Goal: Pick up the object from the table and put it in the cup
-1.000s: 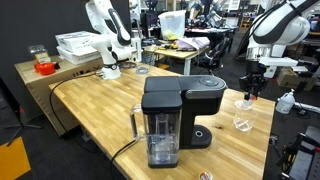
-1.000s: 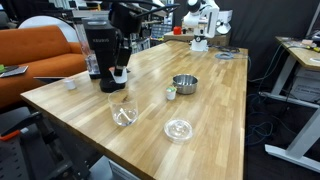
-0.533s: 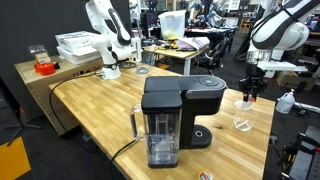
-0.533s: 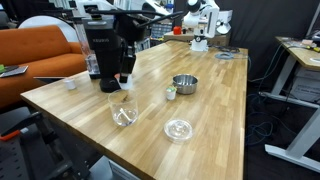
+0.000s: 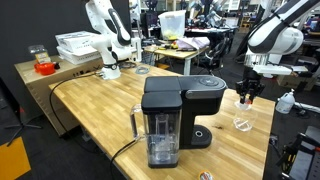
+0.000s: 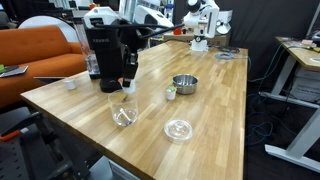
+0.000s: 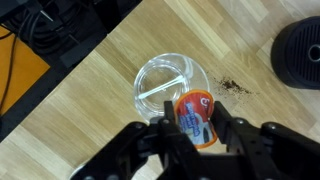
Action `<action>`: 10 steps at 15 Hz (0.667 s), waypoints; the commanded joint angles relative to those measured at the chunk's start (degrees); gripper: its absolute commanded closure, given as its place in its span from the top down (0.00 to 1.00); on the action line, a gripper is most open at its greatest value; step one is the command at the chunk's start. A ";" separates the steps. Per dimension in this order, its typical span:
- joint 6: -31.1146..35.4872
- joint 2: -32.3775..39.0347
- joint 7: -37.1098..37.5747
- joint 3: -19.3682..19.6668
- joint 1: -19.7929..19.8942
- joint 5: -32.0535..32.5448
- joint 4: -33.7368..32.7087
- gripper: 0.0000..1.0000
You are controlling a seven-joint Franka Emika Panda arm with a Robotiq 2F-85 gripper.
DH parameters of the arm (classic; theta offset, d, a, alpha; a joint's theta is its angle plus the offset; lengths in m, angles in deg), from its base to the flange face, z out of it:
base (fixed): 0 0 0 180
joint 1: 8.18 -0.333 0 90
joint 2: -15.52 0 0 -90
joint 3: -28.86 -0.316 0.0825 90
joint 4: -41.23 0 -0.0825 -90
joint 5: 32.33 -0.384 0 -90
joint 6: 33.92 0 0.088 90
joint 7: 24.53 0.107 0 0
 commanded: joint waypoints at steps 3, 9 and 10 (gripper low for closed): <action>0.18 1.42 -1.03 -0.45 1.07 -2.33 -0.83 0.23; 0.03 0.74 -1.02 -0.40 1.45 -3.11 0.70 0.23; 0.03 0.57 -0.97 -0.41 1.48 -3.39 1.14 0.23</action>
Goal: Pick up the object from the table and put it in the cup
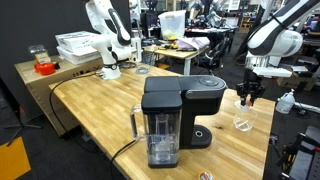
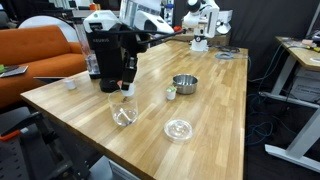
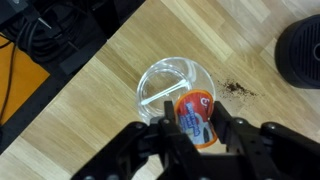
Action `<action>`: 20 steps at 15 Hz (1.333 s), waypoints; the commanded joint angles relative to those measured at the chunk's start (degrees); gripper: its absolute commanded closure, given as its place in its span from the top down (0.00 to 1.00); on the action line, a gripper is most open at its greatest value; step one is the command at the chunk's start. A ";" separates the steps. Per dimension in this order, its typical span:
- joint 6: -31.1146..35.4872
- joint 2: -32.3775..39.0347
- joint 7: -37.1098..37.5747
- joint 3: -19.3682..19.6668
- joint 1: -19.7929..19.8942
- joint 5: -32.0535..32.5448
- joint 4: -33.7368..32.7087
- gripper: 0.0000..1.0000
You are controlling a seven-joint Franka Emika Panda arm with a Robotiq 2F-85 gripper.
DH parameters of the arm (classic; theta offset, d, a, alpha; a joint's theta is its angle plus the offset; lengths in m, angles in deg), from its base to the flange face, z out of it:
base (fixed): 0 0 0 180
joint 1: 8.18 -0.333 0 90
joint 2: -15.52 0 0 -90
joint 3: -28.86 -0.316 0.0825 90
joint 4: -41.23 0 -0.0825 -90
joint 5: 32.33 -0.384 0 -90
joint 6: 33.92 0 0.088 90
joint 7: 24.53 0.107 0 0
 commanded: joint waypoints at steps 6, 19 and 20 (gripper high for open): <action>0.64 -0.53 -0.49 -0.53 0.71 -2.37 2.47 0.23; 0.47 5.18 -0.50 -1.50 0.49 -1.31 -2.74 0.28; 0.32 5.53 -0.56 -1.46 0.58 -1.27 -3.23 0.28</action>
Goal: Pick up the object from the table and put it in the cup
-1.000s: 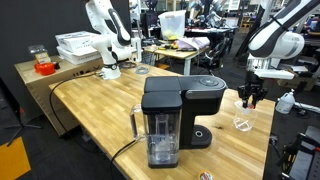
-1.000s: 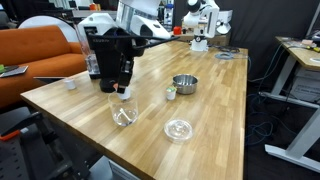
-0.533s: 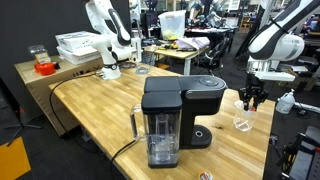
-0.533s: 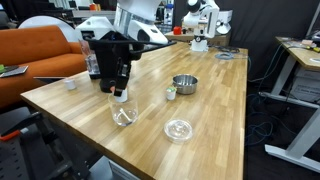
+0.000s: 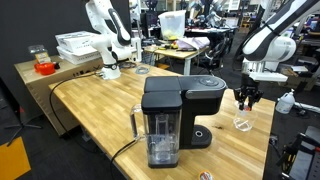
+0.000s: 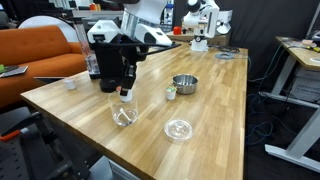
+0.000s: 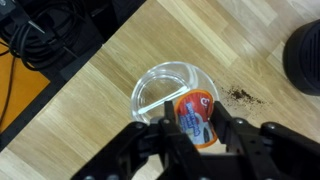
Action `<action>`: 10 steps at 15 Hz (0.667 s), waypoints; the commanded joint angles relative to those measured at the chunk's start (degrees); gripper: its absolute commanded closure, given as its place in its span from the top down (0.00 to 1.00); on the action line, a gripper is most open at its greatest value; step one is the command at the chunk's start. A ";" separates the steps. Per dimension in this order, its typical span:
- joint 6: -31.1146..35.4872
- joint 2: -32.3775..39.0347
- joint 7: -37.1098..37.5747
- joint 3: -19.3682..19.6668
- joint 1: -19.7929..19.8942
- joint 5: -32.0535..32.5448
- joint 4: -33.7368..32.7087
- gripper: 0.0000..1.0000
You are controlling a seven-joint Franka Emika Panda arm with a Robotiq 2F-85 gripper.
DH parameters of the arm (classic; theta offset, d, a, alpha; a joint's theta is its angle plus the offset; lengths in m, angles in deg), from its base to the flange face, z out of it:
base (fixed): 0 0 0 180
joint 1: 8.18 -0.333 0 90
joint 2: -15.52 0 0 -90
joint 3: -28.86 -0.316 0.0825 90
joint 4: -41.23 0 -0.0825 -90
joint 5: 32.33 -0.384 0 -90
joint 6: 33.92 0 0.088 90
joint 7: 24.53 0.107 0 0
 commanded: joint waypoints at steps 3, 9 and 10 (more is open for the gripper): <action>-0.34 2.08 -0.85 -0.33 0.96 -0.29 -2.21 0.29; -0.47 2.42 -1.21 0.11 1.88 -0.76 -1.74 0.30; -0.50 2.44 -1.25 0.14 2.03 -0.79 -1.74 0.34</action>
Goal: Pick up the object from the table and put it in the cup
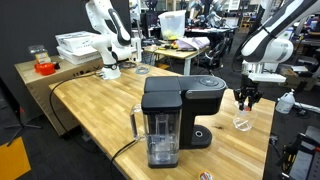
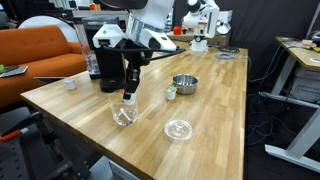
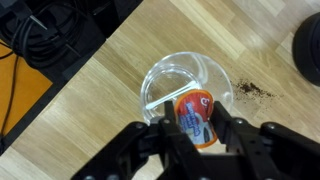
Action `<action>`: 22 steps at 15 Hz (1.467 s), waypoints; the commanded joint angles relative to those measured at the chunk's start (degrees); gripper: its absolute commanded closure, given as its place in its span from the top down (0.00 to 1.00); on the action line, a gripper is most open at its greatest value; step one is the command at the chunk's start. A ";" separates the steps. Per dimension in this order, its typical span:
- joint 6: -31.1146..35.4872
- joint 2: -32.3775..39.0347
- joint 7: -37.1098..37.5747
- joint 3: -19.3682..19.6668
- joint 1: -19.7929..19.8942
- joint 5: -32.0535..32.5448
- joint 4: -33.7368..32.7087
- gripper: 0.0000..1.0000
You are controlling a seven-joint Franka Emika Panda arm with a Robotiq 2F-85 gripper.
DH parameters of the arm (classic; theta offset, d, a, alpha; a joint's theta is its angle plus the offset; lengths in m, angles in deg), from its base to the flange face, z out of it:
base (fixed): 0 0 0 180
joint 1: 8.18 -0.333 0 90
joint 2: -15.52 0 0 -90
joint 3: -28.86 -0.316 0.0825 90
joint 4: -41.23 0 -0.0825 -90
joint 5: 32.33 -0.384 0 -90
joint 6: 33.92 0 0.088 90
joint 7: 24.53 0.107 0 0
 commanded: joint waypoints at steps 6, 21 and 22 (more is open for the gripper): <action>-0.98 0.78 -1.65 -0.48 1.29 -0.80 -1.03 0.59; -0.58 -3.25 -4.45 -1.72 -0.09 1.06 0.00 1.00; -0.47 -4.15 -4.62 -2.06 -0.38 0.98 0.30 1.00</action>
